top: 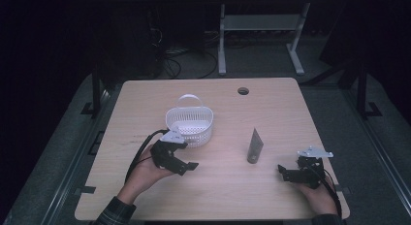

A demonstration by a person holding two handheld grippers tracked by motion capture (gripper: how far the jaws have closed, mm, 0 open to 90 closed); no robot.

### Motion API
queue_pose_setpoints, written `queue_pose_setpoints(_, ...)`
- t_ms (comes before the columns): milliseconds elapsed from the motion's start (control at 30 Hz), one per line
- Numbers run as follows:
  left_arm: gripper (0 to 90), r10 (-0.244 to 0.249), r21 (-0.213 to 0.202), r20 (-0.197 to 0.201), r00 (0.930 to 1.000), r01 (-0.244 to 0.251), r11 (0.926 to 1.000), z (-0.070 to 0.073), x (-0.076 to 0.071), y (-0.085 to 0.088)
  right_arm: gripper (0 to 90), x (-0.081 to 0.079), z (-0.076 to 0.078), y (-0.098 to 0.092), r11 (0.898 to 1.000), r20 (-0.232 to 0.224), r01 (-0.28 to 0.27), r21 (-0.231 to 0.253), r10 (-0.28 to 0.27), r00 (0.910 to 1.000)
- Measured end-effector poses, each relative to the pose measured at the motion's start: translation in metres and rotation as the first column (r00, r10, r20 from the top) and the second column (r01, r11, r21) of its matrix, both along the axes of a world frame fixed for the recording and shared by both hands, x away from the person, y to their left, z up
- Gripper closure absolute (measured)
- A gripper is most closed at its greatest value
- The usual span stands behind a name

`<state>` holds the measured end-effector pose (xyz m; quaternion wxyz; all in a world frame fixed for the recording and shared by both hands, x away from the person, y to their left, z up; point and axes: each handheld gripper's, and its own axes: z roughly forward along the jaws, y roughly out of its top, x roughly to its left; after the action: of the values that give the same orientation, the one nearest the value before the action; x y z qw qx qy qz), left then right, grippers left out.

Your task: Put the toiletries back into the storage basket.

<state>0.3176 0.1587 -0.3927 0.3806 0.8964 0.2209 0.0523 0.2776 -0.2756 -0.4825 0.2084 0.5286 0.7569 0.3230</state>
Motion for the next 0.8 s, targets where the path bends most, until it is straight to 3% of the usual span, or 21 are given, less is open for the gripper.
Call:
queue_pose_setpoints(467, 14.7, -0.084, 0.006, 0.009, 0.9964, 0.084, 0.9965, 0.023, 0.013, -0.040, 6.0, 0.000, 0.000, 0.000, 1.000, 0.000, -0.001, 0.001, 0.001, 1.0000)
queue_pose_setpoints(800, 14.7, -0.113, 0.006, 0.000, 0.9936, 0.113, 0.9936, 0.031, 0.019, -0.063, 6.0, 0.000, 0.000, 0.000, 1.000, 0.000, -0.001, 0.000, 0.001, 1.0000)
